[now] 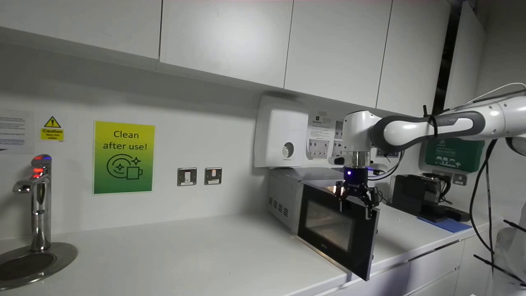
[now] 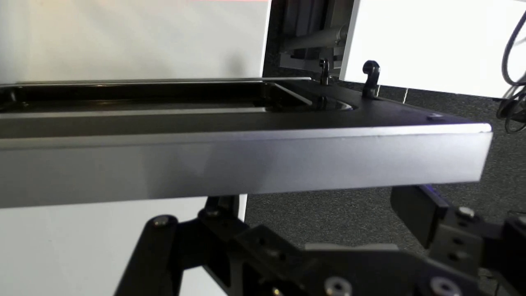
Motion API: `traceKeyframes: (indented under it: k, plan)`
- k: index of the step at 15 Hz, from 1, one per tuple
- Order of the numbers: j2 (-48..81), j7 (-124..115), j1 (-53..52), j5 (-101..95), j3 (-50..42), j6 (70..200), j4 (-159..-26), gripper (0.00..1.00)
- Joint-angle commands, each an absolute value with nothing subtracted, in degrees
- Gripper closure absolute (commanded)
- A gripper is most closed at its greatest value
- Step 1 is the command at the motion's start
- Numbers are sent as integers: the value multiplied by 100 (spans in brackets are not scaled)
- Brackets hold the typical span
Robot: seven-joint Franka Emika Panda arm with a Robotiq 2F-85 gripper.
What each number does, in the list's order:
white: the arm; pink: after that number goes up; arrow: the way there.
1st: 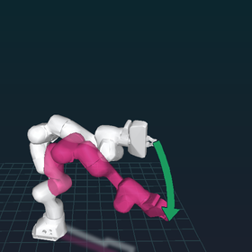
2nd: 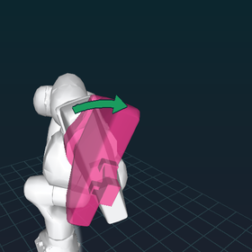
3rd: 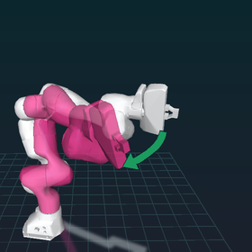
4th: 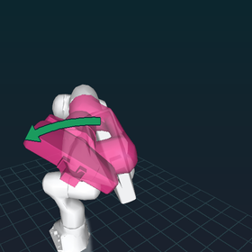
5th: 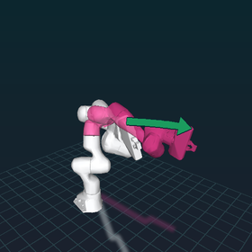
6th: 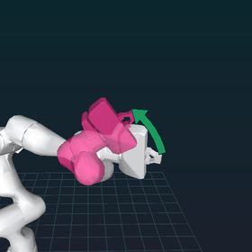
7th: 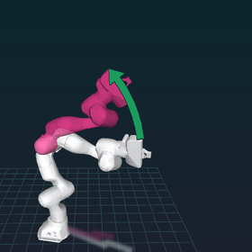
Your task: Close the microwave door fully
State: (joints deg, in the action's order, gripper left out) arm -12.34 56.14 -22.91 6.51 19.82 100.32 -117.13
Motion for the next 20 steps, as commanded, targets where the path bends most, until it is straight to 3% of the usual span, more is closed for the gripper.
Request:
traceKeyframes:
  k: [1, 20]
  plan:
    - [-1278, 5818, -2331, 576, 1942, 10152, -11835, 0]
    - [-1479, 5840, -2303, 504, 1922, 10081, -12065, 0]
